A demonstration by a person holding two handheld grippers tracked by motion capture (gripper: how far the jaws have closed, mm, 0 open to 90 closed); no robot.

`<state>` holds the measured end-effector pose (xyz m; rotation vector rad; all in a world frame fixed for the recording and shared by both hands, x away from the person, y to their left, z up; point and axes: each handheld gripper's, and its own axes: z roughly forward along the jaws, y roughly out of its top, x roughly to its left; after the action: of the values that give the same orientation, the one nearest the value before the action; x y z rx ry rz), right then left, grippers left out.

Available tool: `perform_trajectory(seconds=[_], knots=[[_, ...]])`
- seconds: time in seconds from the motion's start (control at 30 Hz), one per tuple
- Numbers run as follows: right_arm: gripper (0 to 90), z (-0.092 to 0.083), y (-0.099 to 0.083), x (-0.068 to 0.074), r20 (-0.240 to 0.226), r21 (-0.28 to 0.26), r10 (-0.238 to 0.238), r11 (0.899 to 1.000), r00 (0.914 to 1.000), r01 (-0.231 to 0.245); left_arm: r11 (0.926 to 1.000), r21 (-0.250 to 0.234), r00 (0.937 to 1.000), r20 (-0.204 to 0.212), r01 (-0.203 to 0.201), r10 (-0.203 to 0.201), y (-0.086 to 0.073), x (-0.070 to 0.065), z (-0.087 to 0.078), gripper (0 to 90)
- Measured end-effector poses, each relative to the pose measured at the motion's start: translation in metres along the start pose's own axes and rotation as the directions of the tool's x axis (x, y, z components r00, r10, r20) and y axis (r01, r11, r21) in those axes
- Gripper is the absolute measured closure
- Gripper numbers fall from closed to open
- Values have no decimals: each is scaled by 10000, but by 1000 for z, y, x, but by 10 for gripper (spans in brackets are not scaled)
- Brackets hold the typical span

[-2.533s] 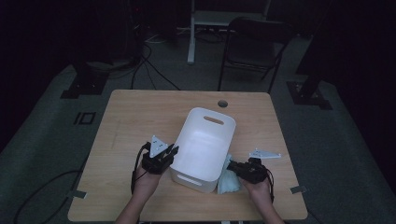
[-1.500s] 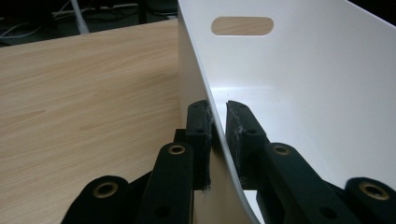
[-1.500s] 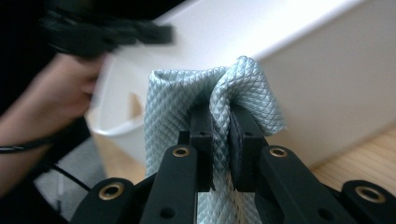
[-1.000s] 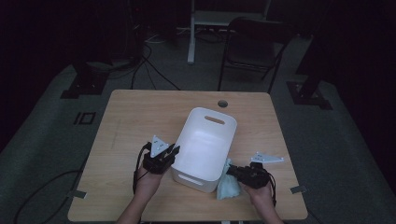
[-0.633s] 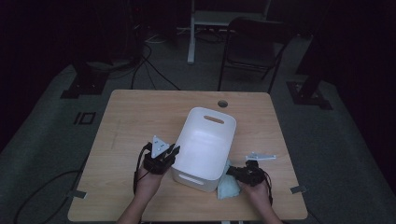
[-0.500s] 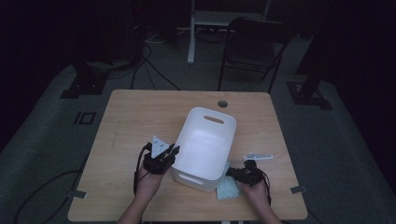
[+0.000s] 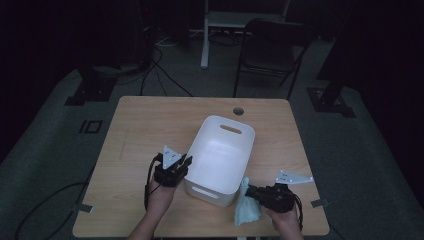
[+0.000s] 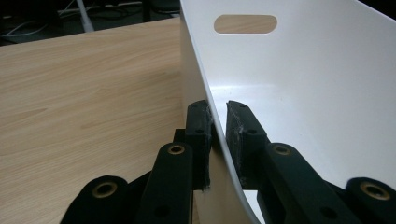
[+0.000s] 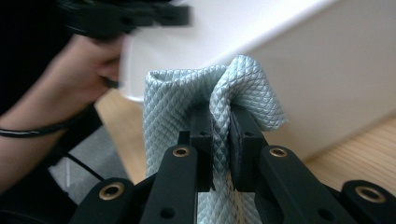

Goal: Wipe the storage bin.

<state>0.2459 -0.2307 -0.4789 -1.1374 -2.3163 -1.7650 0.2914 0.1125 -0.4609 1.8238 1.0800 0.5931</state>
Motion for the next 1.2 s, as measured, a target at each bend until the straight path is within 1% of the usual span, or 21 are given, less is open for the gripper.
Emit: perform_trajectory(seconds=[0.03, 0.07, 0.1, 0.17, 0.23, 0.27, 0.37, 0.5, 0.6, 0.63, 0.8, 1.0, 1.03, 1.07, 1.13, 1.2], knots=[[808, 1, 1, 5, -1, 12, -152, 9999, 9999, 152, 10000, -11, 10000, -1, -3, 3, 0, 0, 0, 797], [805, 3, 1, 7, 152, 24, -283, 9996, 9995, 282, 10000, 0, 10000, 2, -1, 1, 0, 0, 0, 797], [804, 5, 1, 9, 292, 17, -395, 9992, 9988, 395, 10000, 13, 9999, 124, -52, 51, 0, 1, 0, 798], [804, 8, 0, 6, 418, 13, -268, 9996, 9988, 267, 9999, -3, 9997, 233, -115, 115, 0, 1, 0, 797], [804, 11, -2, 4, 661, 82, -261, 9996, 9975, 256, 9997, 28, 9991, 336, -256, 255, 0, 1, 0, 797], [805, 12, -3, 3, 691, 78, -190, 9998, 9974, 186, 9995, 38, 9989, 353, -302, 301, 0, 1, 0, 796], [806, 16, -6, -1, 863, 175, -157, 9997, 9961, 142, 9996, 41, 9990, 367, -263, 262, 0, 1, 0, 797], [808, 22, -11, -10, 1136, 393, -45, 9992, 9935, 1, 9995, 103, 9989, 369, -307, 303, 1, 1, 0, 797], [809, 25, -14, -15, 1176, 490, 62, 9987, 9930, -120, 9995, 114, 9990, 343, -303, 299, 1, 1, 0, 796], [810, 28, -17, -21, 1311, 649, 68, 9978, 9913, -154, 9995, 108, 9990, 349, -297, 294, 1, 1, 0, 796], [812, 37, -22, -38, 1521, 992, 318, 9939, 9878, -473, 9993, 106, 9990, 286, -360, 357, 1, 0, 0, 795], [815, 49, -27, -60, 1831, 1548, 600, 9839, 9813, -891, 9997, 50, 9994, 220, -250, 249, 0, 0, 0, 792], [815, 49, -26, -62, 1827, 1578, 709, 9823, 9806, -1005, 9997, 38, 9995, 207, -224, 223, 0, 0, 0, 790], [817, 50, -25, -62, 1853, 1606, 720, 9817, 9800, -1025, 9996, 76, 9995, 180, -279, 277, 0, 0, 0, 787], [818, 50, -22, -60, 1954, 1658, 610, 9816, 9788, -942, 9995, 94, 9994, 157, -311, 310, 1, 0, 0, 787], [818, 46, -19, -57, 1914, 1484, 593, 9850, 9797, -886, 9995, 96, 9995, 141, -286, 285, 1, 0, 0, 787]])
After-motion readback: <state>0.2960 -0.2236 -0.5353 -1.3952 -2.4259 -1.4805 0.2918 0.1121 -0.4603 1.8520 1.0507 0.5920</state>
